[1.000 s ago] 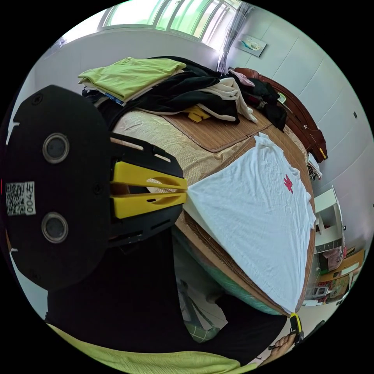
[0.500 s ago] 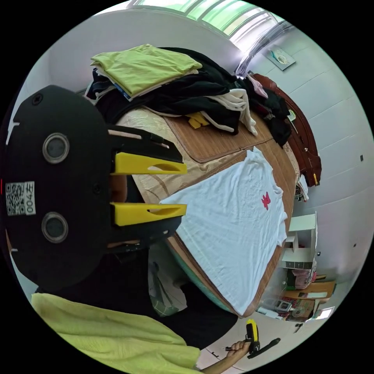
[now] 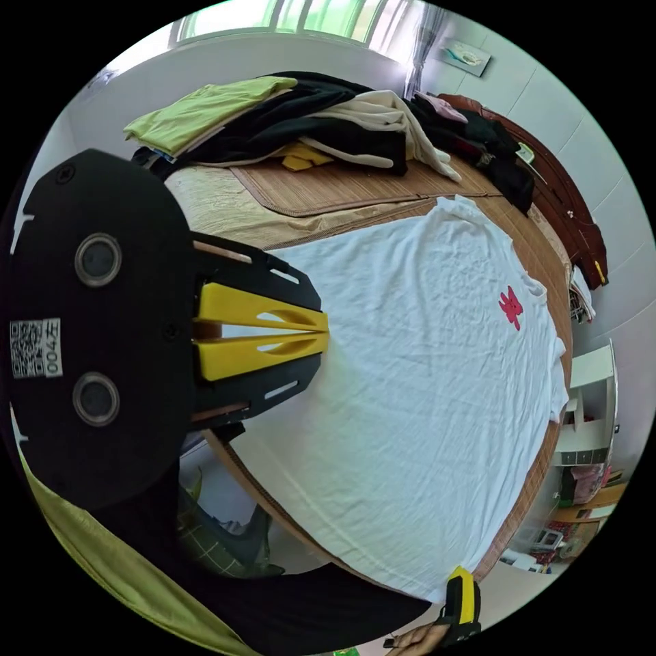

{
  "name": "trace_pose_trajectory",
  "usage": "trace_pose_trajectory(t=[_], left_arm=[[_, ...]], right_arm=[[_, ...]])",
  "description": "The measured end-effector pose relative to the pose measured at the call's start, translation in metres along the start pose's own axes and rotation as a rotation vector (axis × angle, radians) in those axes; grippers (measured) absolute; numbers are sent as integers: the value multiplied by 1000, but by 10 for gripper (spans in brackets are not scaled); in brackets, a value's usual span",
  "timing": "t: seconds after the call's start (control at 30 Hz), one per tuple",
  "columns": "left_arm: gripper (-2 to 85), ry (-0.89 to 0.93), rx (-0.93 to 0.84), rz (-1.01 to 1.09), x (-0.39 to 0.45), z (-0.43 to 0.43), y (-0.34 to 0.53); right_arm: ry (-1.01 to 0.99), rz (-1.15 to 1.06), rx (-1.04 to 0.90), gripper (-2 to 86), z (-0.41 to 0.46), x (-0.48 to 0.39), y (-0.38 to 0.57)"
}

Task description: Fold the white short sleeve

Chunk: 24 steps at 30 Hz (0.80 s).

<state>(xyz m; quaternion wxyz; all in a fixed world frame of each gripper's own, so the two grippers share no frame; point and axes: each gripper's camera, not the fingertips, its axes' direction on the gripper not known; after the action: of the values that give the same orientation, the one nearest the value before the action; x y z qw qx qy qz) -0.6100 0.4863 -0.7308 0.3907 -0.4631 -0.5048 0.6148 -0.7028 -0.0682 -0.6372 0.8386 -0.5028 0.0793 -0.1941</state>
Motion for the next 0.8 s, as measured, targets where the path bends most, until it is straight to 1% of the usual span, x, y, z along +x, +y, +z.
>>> trace_pose_trajectory(t=[0.07, 0.17, 0.27, 0.43, 0.47, 0.5, 0.57, 0.6, 0.67, 0.7, 0.8], left_arm=[[4, 21, -10, -42, -5, 3, 1], [4, 65, -23, -49, -13, 7, 0], [6, 83, 24, -36, -20, 10, 7], [9, 71, 84, -54, -22, 13, 20], [9, 68, 100, -48, -22, 13, 24], [9, 70, 100, -48, -23, 13, 25], [9, 100, 92, -55, -30, 9, 27], [9, 118, 139, -91, -40, -1, 31], [8, 105, 258, -173, -62, -22, 37], [8, 99, 281, -191, -68, -25, 37], [9, 97, 344, -247, -95, -26, 27]], right_arm=[[1, -4, 27, 32, -4, 6, 6], [18, -24, 46, 28, -11, 14, 11], [58, -86, 80, 22, -19, 21, 18], [46, -19, 137, 39, -34, 54, 29], [91, -20, 149, 45, -43, 58, 30], [126, -29, 203, 51, -55, 61, 33], [122, -46, 255, 55, -74, 66, 32], [109, -65, 260, 57, -83, 68, 28], [94, -132, 228, 58, -91, 68, 16], [67, -200, 187, 58, -93, 65, 5], [-53, -284, 93, 68, -95, 65, -31]])
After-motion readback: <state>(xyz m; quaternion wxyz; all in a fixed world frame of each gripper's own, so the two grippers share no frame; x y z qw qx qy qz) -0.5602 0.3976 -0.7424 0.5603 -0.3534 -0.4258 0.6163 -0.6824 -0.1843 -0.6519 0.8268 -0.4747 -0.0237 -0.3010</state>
